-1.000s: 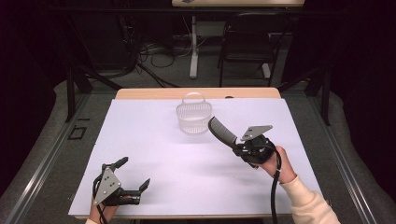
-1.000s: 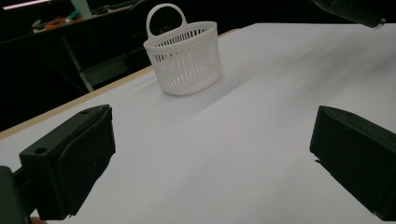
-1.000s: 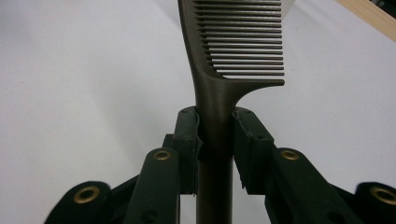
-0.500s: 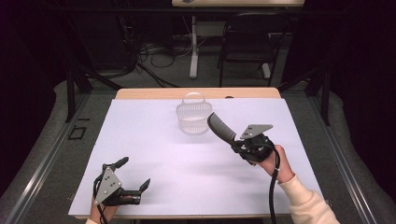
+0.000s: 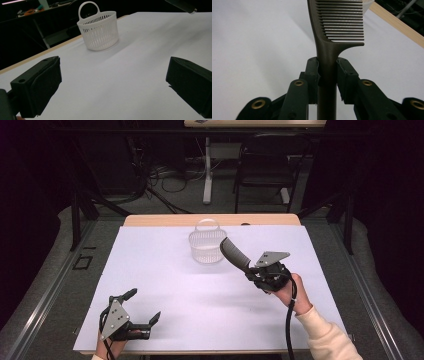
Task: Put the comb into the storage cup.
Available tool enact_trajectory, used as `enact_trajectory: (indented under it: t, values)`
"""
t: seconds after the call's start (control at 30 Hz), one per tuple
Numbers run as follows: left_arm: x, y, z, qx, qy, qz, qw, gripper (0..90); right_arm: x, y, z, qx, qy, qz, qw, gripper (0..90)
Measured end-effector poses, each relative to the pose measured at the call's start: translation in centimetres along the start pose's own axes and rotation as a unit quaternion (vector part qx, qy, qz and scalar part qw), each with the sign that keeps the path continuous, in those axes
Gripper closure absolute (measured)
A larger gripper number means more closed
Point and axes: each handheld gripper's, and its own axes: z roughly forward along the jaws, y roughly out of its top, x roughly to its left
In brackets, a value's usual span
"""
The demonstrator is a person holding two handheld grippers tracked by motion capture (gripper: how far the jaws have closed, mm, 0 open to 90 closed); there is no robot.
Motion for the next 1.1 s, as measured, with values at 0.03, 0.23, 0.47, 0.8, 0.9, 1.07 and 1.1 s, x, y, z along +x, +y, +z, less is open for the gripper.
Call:
enact_trajectory:
  t: [0.03, 0.23, 0.47, 0.8, 0.9, 1.07, 1.1]
  values:
    - [0.0, 0.0, 0.0, -0.001, 0.000, -0.001, 1.0000, 0.1, 0.0, 0.1, 0.0, -0.002, -0.001, 0.000, 1.0000, 72.4]
    - [-0.1, 0.0, 0.0, 0.000, -0.001, -0.001, 1.0000, 0.1, -0.2, 0.3, 0.0, -0.010, -0.006, 0.002, 0.9999, 72.4]
    - [0.0, 0.0, -0.1, 0.001, 0.001, -0.002, 1.0000, 0.1, -0.5, 0.7, 0.2, -0.017, -0.010, 0.004, 0.9998, 72.4]
    - [0.0, 0.0, -0.2, 0.000, 0.001, -0.003, 1.0000, 0.1, -0.6, 1.2, 0.3, -0.021, -0.012, -0.002, 0.9997, 72.4]
    - [0.0, 0.0, -0.1, 0.000, 0.002, -0.003, 1.0000, 0.1, -0.7, 1.2, 0.4, -0.023, -0.012, 0.000, 0.9997, 72.4]
    - [0.0, 0.0, -0.1, 0.000, 0.001, -0.003, 1.0000, 0.1, -0.8, 1.4, 0.3, -0.027, -0.014, 0.005, 0.9995, 72.4]
    - [0.0, 0.0, -0.1, 0.000, 0.001, -0.004, 1.0000, 0.1, -0.8, 1.5, 0.3, -0.027, -0.014, 0.004, 0.9995, 72.4]
